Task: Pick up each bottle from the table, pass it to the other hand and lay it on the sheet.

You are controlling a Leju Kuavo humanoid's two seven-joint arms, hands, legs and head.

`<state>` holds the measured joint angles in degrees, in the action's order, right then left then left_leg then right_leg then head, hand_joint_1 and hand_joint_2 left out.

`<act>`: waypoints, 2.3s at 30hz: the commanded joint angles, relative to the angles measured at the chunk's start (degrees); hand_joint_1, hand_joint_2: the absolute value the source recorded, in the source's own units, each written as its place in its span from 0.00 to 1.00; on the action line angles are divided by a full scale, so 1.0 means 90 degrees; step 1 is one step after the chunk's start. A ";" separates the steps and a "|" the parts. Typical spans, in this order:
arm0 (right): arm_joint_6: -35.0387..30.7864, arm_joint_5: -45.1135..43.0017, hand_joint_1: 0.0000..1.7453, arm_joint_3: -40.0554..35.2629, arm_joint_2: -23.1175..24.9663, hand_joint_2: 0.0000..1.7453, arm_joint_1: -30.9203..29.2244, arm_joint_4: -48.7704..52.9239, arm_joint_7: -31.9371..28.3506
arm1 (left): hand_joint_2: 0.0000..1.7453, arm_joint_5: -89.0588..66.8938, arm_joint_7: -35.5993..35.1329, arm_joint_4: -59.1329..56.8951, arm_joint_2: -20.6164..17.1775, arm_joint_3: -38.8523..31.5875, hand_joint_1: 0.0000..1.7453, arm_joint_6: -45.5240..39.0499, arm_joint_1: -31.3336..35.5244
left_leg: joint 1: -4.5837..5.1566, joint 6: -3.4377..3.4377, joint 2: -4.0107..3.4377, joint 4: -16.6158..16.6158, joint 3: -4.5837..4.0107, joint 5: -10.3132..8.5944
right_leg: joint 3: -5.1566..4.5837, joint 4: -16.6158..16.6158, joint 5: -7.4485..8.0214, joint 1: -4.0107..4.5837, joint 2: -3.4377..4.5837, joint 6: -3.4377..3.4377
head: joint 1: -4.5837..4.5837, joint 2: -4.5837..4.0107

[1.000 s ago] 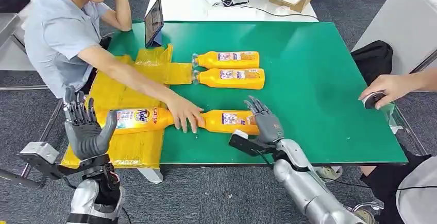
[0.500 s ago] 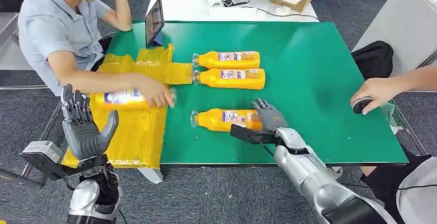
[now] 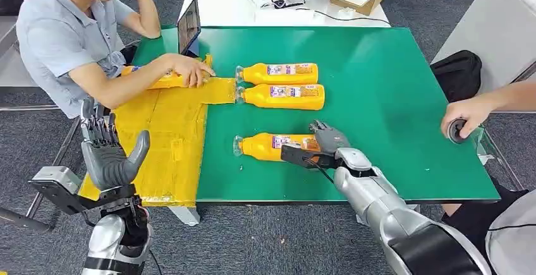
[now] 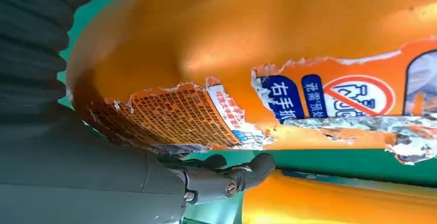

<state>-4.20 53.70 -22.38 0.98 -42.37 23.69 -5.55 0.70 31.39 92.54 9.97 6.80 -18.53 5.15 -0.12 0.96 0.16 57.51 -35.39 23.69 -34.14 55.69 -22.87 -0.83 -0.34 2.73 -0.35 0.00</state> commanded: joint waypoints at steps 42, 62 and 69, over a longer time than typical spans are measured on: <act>0.0365 -0.4243 1.00 0.0975 0.0514 1.00 0.2325 0.4252 -0.2684 | 1.00 0.0692 -0.0901 -0.1783 -0.0066 0.1284 0.00 0.1699 -0.0623 | -0.0002 -0.0004 0.0000 -0.0004 0.0002 0.0015 | 0.0006 -0.0002 -0.0013 0.0002 0.0003 -0.0012 | 0.0000 0.0000; 0.0830 -0.3257 1.00 -0.1735 0.0903 1.00 0.1637 0.2145 -0.2984 | 1.00 0.0822 -0.0648 -0.1177 -0.0069 0.1807 0.00 0.1585 0.0315 | -0.0006 -0.0004 -0.0010 -0.0003 -0.0006 0.0008 | -0.0005 -0.0001 -0.0005 0.0005 0.0012 -0.0009 | 0.0000 0.0000; 0.0836 -0.3281 1.00 -0.1917 0.0975 1.00 0.1579 0.2109 -0.2983 | 1.00 0.0855 -0.0589 -0.1183 -0.0089 0.1864 0.00 0.1588 0.0409 | -0.0008 -0.0008 0.0002 -0.0001 0.0005 0.0012 | 0.0006 0.0001 -0.0014 0.0008 -0.0001 -0.0013 | -0.0002 0.0000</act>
<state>2.99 23.74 -33.01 8.28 -25.36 49.50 -32.37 8.09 26.12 84.13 10.27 20.15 -4.37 4.16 -0.14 0.96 0.17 57.51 -35.58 23.69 -34.31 55.69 -22.88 -0.82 -0.35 2.73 -0.37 0.00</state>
